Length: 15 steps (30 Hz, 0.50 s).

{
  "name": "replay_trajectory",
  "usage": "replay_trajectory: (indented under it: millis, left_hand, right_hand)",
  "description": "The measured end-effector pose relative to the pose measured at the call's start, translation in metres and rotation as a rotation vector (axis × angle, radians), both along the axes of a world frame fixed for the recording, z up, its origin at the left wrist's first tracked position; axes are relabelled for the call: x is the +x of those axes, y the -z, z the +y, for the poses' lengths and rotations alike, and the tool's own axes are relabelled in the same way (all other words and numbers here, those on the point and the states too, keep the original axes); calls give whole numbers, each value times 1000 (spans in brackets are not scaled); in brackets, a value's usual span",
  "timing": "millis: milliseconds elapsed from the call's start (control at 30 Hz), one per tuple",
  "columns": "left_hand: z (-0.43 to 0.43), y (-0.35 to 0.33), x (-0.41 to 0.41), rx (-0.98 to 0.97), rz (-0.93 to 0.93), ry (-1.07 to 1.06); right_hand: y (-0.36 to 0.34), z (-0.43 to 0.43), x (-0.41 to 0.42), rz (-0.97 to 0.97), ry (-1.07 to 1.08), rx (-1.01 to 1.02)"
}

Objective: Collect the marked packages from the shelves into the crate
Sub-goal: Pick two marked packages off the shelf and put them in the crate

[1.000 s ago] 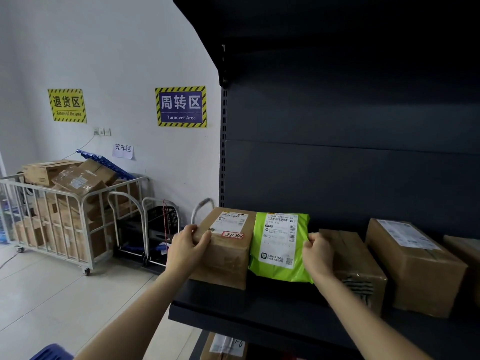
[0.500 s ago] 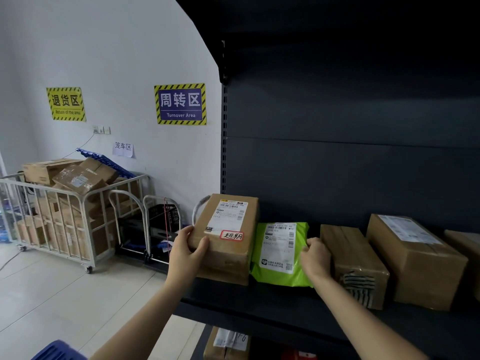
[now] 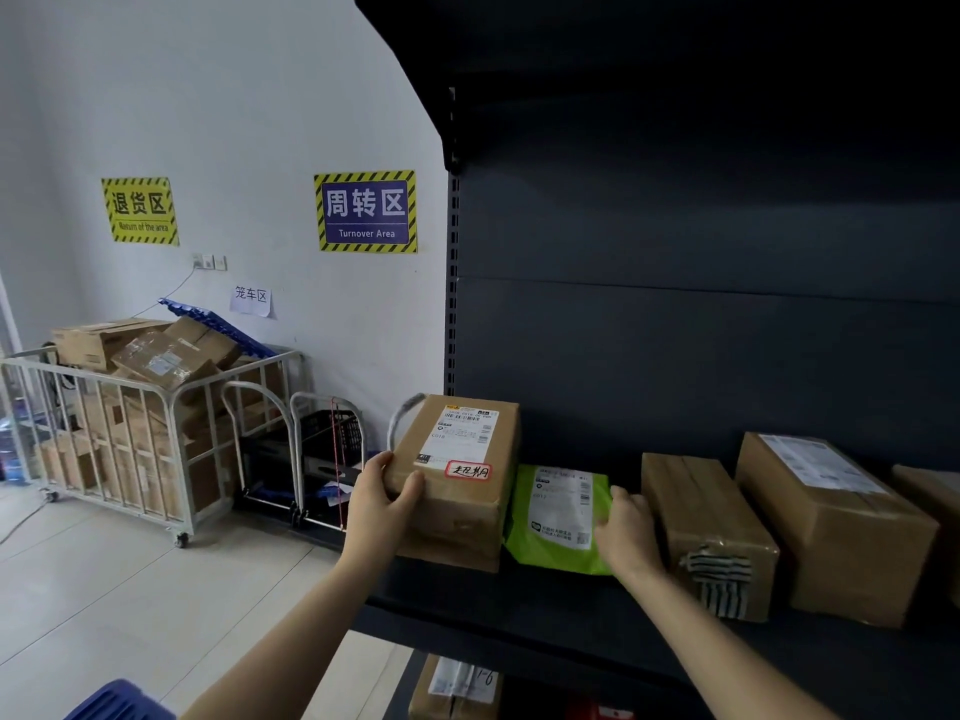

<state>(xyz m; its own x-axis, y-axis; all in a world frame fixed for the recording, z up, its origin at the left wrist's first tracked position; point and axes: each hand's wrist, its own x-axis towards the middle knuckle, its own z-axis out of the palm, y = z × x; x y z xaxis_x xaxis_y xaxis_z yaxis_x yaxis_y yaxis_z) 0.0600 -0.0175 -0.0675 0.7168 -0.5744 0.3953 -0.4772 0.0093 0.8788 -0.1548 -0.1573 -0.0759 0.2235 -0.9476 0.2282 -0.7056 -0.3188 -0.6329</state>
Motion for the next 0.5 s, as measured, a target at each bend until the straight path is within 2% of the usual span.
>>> replay_trajectory:
  millis: [100, 167, 333, 400, 500]
  left_hand:
    - [-3, -1, -1, 7, 13, -11]
    - [-3, -1, -1, 5, 21, -13]
    - [6, 0, -3, -25, 63, 21]
    - [12, -2, -2, -25, 151, 68]
    - [23, -6, 5, -46, 321, 239]
  right_hand:
    - [-4, 8, 10, 45, -41, -88]
    - [-12, 19, 22, -49, -124, -99]
    - [-30, 46, 54, -272, -342, 161]
    - [-30, 59, 61, -322, -423, 284]
    - [-27, 73, 64, -366, -476, 309]
